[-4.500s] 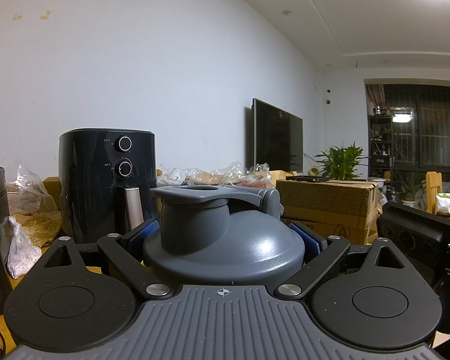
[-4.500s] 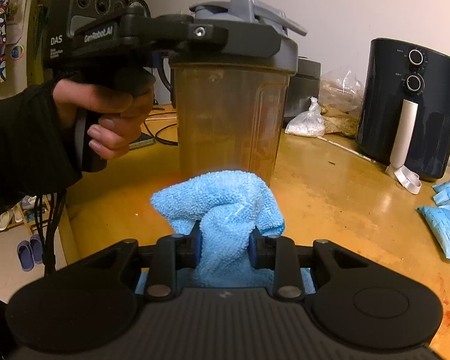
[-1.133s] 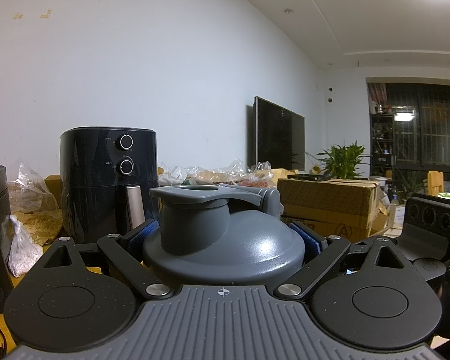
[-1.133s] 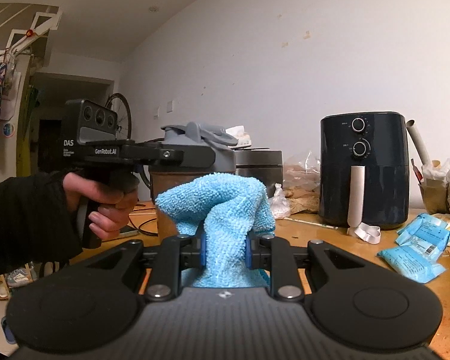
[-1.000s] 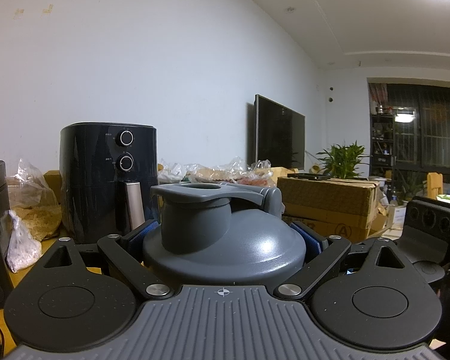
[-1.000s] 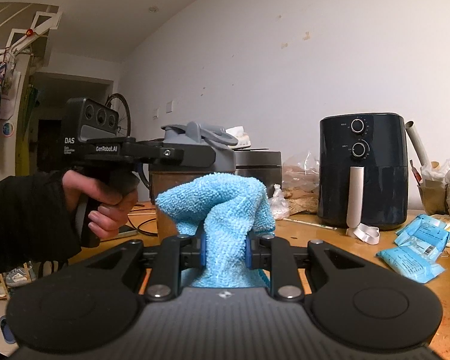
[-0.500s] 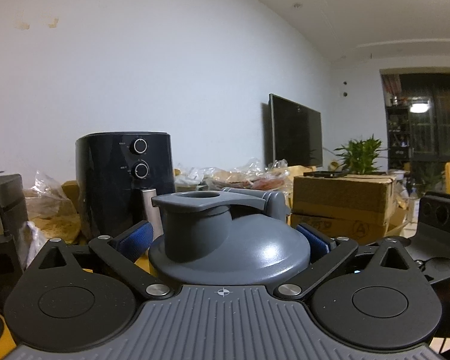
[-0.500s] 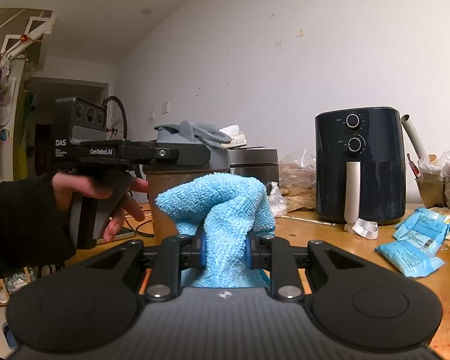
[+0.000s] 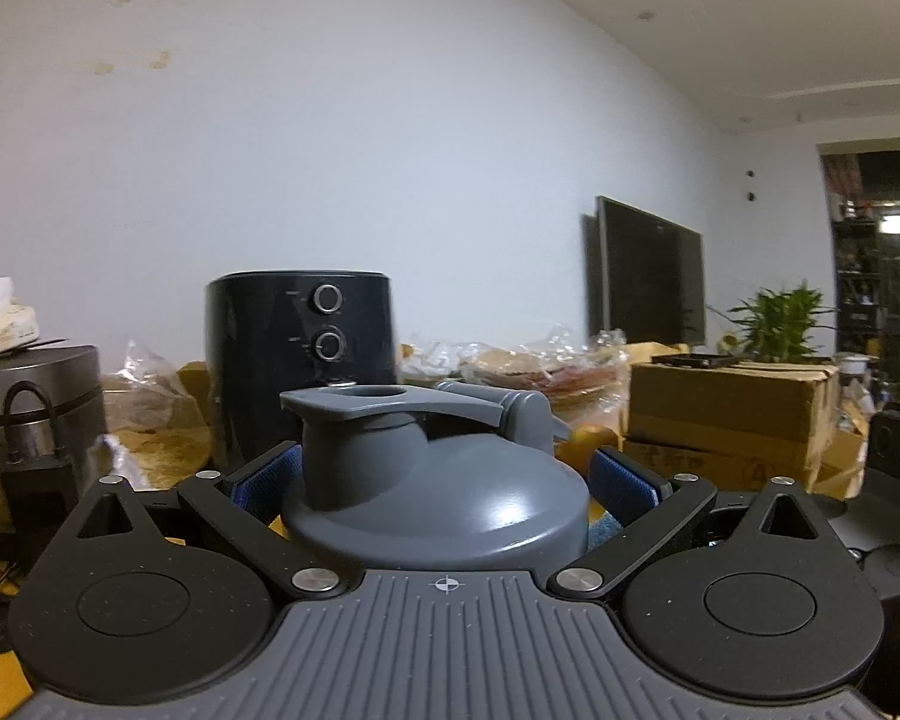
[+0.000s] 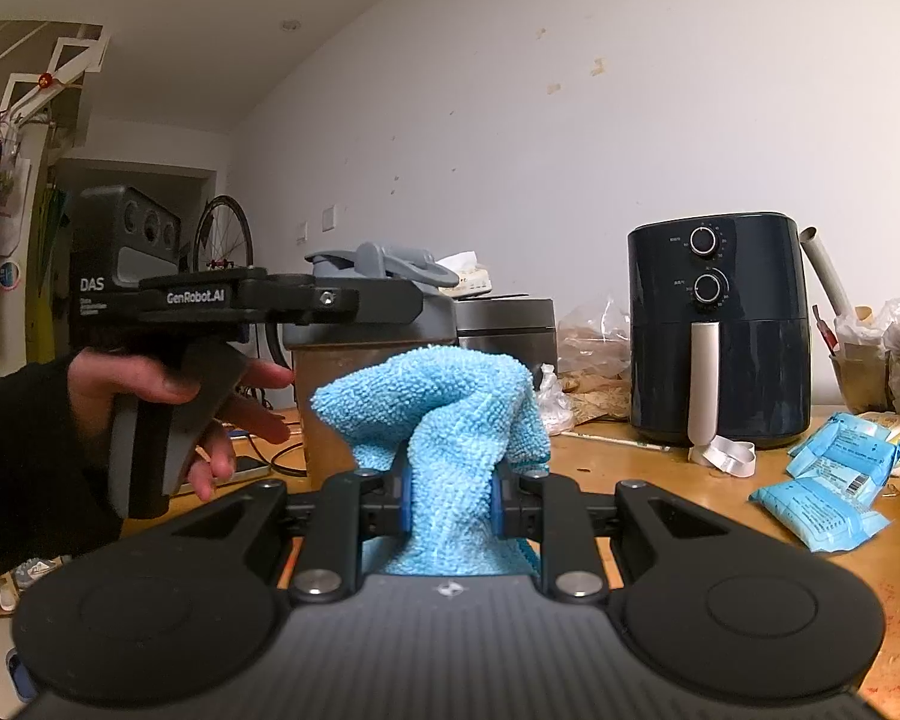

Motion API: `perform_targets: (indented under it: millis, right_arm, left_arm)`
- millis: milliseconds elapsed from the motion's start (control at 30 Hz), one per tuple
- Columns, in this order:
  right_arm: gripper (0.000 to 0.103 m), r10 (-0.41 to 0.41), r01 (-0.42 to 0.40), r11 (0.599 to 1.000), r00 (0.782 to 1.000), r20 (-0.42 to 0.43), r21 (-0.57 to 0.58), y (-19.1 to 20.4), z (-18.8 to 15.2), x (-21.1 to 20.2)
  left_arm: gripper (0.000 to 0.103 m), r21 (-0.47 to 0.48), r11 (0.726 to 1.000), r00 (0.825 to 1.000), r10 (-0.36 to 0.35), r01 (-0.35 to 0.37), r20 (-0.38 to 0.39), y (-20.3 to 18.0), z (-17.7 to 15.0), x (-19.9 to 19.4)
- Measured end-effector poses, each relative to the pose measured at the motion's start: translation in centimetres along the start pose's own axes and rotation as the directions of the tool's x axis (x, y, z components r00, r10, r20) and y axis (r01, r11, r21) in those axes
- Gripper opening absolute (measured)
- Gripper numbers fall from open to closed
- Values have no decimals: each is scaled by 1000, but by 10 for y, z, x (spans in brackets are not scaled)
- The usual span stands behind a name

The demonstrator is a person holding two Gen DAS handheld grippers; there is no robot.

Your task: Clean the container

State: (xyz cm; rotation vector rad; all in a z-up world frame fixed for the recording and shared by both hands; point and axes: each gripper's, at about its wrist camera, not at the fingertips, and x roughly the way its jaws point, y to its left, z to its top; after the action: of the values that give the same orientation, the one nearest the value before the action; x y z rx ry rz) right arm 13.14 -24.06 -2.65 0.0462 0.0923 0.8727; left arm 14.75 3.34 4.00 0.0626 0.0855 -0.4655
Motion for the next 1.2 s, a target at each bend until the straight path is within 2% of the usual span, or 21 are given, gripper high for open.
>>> perform_targets:
  millis: [167,333,567,733,1067,1200]
  right_arm:
    - [20,1,-1,1000,1000,-2,0,0,1,0]
    - [20,2,-2,1000,1000,1,2,-1,1,-1]
    - [20,1,-1,1000,1000,5,6,-1,1,-2]
    - [20,2,-2,1000,1000,8,3,-1,-1,-2]
    - [20,5,-5,1000,1000,11,11,-2,-2,-4]
    - [20,5,-5,1000,1000,11,11,-1,-2,-4]
  left_arm:
    - [103,-12,994,994,106,-106,7,-9,0,0]
    - [103,-19,987,987,162,-162,-4,-17,-3,3]
    - [103,-34,956,957,290,-290,0,-33,-2,7]
    - [103,-65,924,927,376,-376,-15,-44,2,11]
    - [103,-77,844,847,530,-530,-20,-63,4,20]
    - [103,-78,818,822,569,-569,-24,-66,6,24]
